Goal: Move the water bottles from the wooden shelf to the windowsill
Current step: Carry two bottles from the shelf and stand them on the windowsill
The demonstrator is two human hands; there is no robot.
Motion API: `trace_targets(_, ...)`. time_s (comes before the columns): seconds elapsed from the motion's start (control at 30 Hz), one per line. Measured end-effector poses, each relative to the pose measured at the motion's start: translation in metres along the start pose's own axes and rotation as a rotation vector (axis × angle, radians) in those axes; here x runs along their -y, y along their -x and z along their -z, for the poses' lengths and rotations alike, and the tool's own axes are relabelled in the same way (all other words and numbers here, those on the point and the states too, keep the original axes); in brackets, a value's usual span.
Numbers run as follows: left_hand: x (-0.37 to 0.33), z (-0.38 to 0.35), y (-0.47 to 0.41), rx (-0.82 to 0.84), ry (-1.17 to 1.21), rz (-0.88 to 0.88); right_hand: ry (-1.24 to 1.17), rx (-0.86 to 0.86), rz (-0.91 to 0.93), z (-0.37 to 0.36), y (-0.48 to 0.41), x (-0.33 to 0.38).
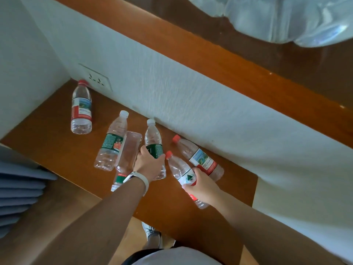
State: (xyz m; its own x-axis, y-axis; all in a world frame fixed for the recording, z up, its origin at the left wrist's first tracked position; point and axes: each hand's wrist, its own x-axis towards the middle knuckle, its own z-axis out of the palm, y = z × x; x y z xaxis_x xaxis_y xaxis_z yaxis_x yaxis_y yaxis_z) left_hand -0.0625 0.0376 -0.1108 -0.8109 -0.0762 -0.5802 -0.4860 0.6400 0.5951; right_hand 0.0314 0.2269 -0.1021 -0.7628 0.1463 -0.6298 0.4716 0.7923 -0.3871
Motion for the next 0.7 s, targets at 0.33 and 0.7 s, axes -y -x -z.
trace_targets(0.33, -0.008, 0.007, -0.01, 0.036, 0.063, 0.07, -0.233, 0.043, -0.045, 0.0, 0.004, -0.005)
trace_targets(0.7, 0.003, 0.006, 0.011, 0.04, 0.286, -0.006, -0.457, 0.045, 0.021, 0.015, 0.02, -0.012)
